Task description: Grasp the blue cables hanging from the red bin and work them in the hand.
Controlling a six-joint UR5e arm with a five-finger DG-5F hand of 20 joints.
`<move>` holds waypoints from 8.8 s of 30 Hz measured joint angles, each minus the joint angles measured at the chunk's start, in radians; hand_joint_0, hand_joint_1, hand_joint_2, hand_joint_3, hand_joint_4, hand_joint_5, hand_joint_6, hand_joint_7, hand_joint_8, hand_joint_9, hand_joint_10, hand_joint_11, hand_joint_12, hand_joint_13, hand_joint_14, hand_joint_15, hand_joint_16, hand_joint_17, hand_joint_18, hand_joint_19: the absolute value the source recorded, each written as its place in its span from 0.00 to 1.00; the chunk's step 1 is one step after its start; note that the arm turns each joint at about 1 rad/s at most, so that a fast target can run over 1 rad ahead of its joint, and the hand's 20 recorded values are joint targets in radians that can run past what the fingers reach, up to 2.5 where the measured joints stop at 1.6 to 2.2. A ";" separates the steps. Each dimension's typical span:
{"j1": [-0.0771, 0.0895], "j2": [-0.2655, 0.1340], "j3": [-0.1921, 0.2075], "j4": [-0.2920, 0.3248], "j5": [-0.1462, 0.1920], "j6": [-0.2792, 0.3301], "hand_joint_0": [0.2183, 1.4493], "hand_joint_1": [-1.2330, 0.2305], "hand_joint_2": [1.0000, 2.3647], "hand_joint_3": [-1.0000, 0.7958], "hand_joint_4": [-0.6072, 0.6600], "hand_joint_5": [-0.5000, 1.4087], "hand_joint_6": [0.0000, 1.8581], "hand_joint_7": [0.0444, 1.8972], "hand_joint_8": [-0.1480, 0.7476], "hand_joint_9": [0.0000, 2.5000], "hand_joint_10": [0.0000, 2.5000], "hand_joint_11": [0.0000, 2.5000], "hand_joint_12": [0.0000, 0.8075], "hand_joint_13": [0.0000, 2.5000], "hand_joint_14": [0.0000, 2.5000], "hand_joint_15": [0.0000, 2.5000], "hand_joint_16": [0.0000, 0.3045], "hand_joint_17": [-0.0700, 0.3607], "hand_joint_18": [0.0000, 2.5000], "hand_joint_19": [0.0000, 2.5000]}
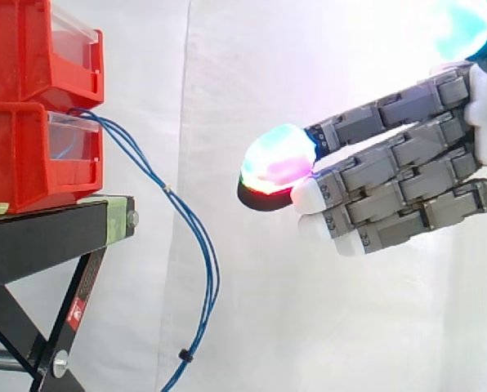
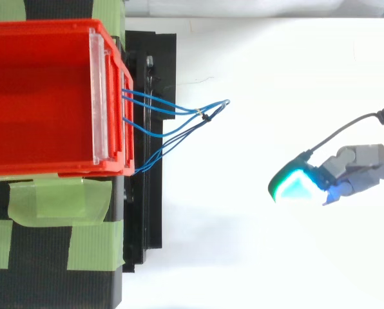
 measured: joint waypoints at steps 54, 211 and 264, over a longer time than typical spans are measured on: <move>0.017 -0.196 -0.092 0.520 0.341 0.131 0.44 0.45 0.00 0.08 0.67 0.20 0.00 0.38 0.54 0.19 0.00 0.05 0.33 0.13 0.00 0.02 0.10 0.32 0.08 0.00; 0.006 -0.528 0.131 0.684 0.229 0.179 0.42 0.46 0.00 0.04 0.67 0.20 0.00 0.40 0.56 0.34 0.00 0.50 0.52 0.48 0.00 0.53 0.20 0.48 0.42 0.39; -0.011 -0.343 0.131 0.413 0.186 0.149 0.55 0.38 0.00 0.04 0.64 0.29 0.27 0.61 0.62 0.63 1.00 1.00 0.72 0.73 1.00 0.68 0.57 0.47 0.89 0.30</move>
